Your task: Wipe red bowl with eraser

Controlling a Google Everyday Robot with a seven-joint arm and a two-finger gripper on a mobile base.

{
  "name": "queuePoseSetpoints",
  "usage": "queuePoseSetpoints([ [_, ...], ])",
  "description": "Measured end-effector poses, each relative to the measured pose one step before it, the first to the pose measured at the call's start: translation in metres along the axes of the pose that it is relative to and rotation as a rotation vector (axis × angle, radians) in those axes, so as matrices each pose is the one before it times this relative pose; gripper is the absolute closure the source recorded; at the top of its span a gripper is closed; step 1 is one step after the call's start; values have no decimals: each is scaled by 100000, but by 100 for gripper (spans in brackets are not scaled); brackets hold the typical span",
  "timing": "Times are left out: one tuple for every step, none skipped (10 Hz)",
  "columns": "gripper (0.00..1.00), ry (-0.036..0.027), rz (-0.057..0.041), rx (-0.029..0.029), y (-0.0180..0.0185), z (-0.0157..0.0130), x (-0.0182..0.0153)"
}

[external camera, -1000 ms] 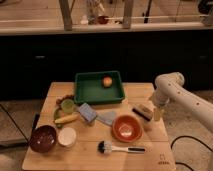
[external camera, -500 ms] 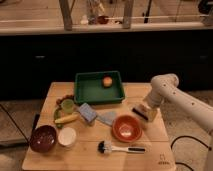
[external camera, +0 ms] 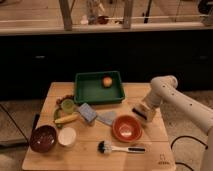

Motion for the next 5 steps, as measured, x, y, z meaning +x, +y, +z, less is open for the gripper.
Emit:
queuePoseSetpoints([
  [35, -583, -269, -546, -94, 569, -147],
  [47, 150, -107, -1031, 58, 457, 4],
  [58, 160, 470, -934, 29, 427, 189],
  [67, 174, 456, -918, 42, 375, 177],
  [78, 360, -177, 23, -278, 138, -104],
])
